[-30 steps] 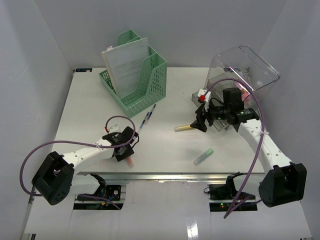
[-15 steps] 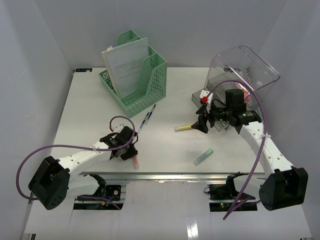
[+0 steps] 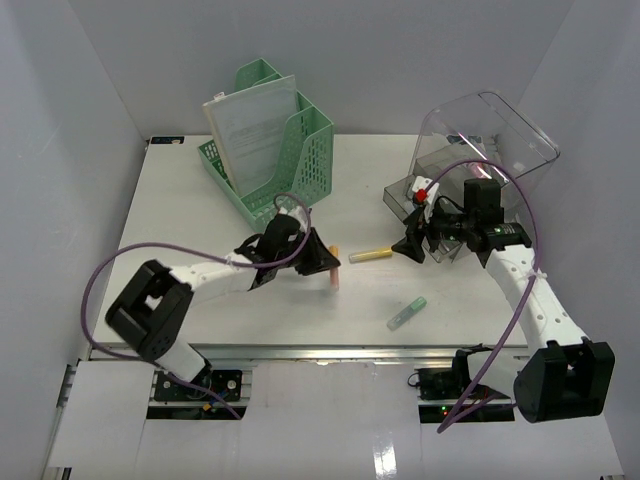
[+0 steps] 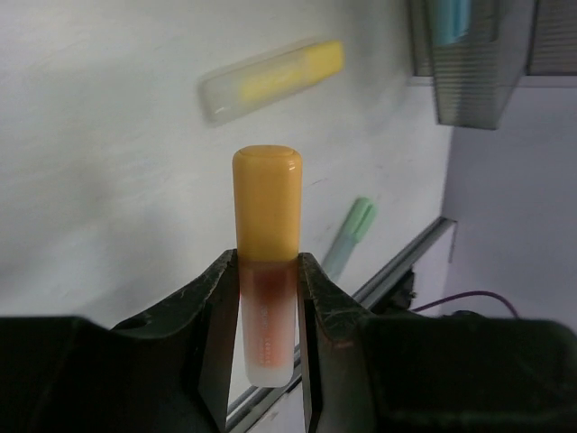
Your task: Organize the desk
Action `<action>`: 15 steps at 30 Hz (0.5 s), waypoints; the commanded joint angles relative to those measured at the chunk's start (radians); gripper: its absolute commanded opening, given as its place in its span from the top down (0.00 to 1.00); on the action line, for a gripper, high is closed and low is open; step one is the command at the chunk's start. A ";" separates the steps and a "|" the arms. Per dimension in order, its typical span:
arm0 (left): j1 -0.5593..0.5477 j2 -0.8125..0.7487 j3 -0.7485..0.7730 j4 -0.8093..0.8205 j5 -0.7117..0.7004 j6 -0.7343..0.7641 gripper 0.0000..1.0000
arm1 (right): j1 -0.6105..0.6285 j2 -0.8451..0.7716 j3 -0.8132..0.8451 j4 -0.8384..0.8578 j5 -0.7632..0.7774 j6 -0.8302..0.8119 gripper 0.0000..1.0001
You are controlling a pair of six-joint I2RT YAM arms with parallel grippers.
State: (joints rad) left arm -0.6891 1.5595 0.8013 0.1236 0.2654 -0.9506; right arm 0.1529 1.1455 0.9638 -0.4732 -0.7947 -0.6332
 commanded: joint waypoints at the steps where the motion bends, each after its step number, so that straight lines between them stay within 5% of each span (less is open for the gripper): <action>1: 0.000 0.210 0.289 0.295 0.196 -0.073 0.94 | -0.049 -0.058 -0.017 0.023 0.004 -0.007 0.19; 15: -0.052 0.632 0.814 0.500 0.101 -0.302 0.95 | -0.191 -0.267 -0.134 0.190 0.042 0.103 0.18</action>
State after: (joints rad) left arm -0.7127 2.1336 1.5040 0.5300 0.4192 -1.1628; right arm -0.0028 0.9122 0.8509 -0.3635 -0.7507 -0.5779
